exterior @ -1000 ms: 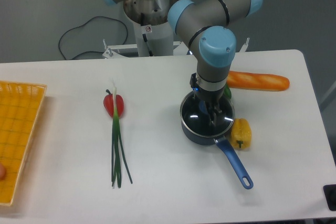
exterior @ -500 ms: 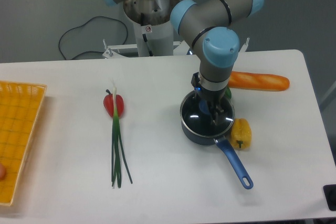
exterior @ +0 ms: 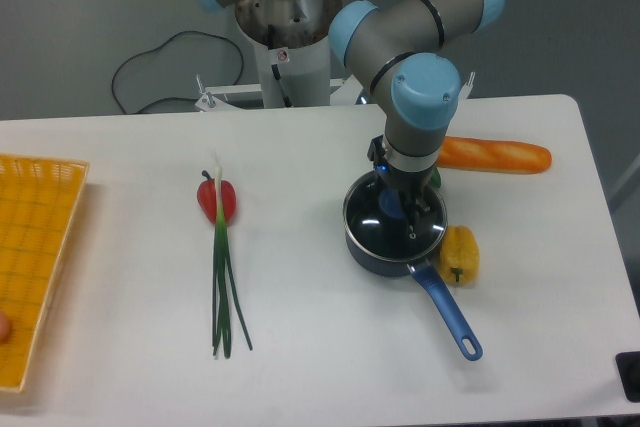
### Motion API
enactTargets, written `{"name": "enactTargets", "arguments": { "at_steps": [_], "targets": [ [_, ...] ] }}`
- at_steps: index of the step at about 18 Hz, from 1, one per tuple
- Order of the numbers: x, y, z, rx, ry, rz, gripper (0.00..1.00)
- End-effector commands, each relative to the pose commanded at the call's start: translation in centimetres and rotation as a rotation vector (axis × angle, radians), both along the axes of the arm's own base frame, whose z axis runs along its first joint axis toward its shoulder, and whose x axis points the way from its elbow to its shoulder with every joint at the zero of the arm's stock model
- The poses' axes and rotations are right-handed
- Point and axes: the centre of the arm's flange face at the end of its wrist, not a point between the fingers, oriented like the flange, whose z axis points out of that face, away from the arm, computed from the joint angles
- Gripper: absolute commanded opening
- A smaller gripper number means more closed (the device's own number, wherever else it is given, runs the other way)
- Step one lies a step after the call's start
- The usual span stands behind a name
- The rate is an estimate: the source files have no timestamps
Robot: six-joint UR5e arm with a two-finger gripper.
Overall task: Open the lid
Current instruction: 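Hold the lid knob firmly in the closed gripper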
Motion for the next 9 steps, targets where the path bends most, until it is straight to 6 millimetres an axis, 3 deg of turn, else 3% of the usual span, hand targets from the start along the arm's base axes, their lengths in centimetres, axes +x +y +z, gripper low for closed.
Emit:
{"name": "enactTargets", "arguments": {
  "at_steps": [7,9],
  "targets": [
    [-0.24,-0.18,-0.51,-0.006,-0.007,0.006,0.99],
    [-0.33,-0.23,-0.45,-0.006,-0.007,0.008,0.93]
  ]
}}
